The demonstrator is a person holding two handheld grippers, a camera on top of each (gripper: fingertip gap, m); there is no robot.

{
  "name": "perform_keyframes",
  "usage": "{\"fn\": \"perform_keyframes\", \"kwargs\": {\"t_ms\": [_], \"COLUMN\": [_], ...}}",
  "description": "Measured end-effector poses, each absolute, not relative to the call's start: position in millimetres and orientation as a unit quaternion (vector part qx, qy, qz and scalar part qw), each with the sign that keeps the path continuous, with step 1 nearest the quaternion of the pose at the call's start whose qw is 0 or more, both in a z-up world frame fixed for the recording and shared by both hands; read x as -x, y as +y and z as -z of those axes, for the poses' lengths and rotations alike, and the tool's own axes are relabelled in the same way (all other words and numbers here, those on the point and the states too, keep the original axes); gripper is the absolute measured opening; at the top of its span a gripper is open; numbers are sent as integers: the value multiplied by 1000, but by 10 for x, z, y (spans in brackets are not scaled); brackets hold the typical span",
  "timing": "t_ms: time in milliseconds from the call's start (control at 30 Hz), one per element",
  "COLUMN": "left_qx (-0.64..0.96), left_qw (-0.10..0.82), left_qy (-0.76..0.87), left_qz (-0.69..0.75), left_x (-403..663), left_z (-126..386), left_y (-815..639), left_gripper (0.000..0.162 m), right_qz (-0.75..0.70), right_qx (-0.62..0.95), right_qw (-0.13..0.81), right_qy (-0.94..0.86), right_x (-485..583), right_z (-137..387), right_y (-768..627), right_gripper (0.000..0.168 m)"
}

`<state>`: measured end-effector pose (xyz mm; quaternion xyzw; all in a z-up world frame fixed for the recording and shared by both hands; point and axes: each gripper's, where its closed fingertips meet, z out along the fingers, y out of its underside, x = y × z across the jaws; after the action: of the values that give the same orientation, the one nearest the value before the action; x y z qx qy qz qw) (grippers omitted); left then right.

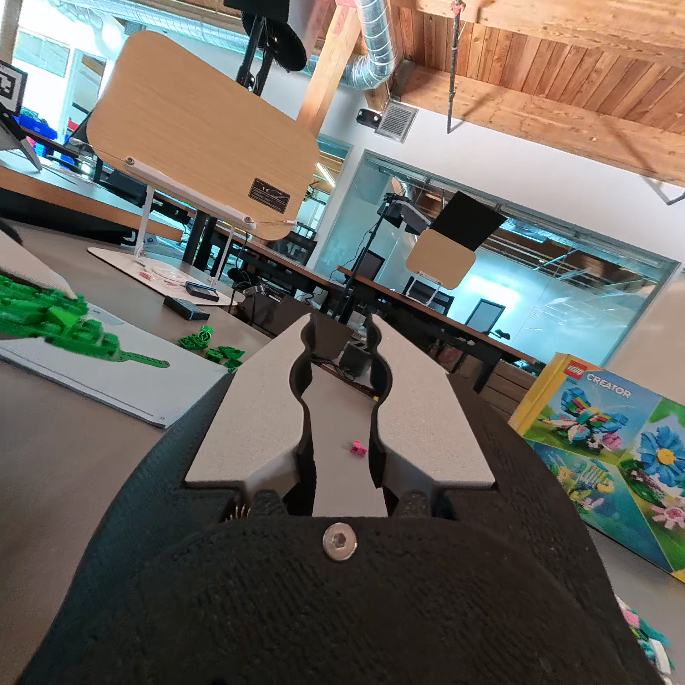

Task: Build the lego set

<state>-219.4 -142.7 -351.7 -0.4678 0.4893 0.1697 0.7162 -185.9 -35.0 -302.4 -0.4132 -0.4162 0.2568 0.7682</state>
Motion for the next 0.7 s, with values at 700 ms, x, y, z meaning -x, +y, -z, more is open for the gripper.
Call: {"fn": "perform_keyframes", "kwargs": {"t_ms": [700], "left_qx": [465], "left_qw": [699], "left_qy": [511], "left_qz": [-185], "left_x": [2168], "left_z": [3607], "left_y": [-1389], "left_gripper": [9], "right_qz": [-262], "right_qx": [551], "right_qw": [410], "right_qy": [-678], "right_x": [2586], "right_z": [4060], "right_y": [13], "right_gripper": [24]}}
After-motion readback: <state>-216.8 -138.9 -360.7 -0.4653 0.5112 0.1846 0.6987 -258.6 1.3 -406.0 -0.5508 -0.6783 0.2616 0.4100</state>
